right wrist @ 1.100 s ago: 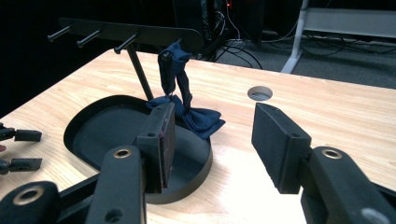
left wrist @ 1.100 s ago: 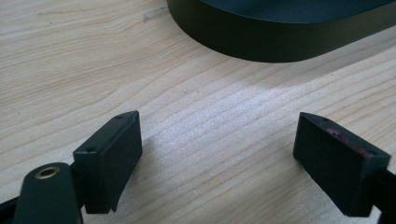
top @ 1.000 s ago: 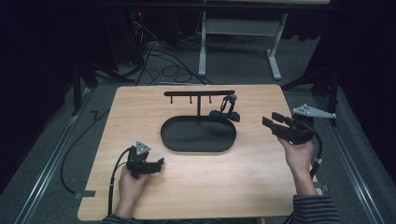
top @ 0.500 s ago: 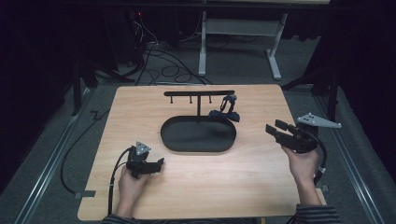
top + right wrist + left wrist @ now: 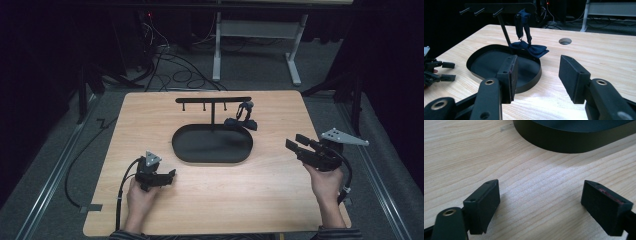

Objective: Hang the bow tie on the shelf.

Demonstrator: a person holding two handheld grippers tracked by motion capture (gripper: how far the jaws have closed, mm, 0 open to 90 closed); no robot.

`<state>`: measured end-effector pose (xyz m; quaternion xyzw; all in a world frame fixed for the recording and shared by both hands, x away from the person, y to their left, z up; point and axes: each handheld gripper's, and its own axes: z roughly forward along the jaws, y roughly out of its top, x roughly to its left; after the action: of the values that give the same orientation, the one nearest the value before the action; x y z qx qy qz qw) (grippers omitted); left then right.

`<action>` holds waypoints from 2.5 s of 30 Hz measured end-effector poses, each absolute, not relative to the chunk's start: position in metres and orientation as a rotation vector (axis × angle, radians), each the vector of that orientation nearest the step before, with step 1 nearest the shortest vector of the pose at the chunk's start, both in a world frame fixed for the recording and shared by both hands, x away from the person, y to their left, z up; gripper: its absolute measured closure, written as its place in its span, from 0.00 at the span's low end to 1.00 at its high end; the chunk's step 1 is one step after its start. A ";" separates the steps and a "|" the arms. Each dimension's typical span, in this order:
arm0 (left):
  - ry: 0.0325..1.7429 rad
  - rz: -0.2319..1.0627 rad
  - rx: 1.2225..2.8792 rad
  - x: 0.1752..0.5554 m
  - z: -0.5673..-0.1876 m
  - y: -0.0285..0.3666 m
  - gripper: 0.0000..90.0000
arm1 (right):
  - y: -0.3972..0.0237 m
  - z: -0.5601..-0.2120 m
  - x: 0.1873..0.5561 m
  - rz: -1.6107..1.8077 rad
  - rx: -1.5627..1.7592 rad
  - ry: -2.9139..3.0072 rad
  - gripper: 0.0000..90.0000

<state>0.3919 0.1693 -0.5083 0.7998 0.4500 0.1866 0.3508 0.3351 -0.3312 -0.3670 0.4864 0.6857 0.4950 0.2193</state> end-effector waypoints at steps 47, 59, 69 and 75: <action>1.165 0.483 2.072 0.392 -0.508 0.169 0.18 | -0.312 -0.433 0.341 1.403 1.433 1.969 0.57; 1.165 0.484 2.072 0.392 -0.508 0.169 0.18 | -0.306 -0.445 0.348 1.395 1.455 1.994 0.58; 1.165 0.483 2.071 0.392 -0.508 0.169 0.18 | -0.300 -0.453 0.353 1.383 1.474 2.012 0.58; 1.166 0.483 2.073 0.392 -0.508 0.169 0.18 | -0.295 -0.459 0.359 1.376 1.479 2.034 0.58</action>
<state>0.3919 0.1694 -0.5081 0.8003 0.4500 0.1864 0.3497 0.3586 -0.2955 -0.4590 0.5111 0.7028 0.4755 0.1369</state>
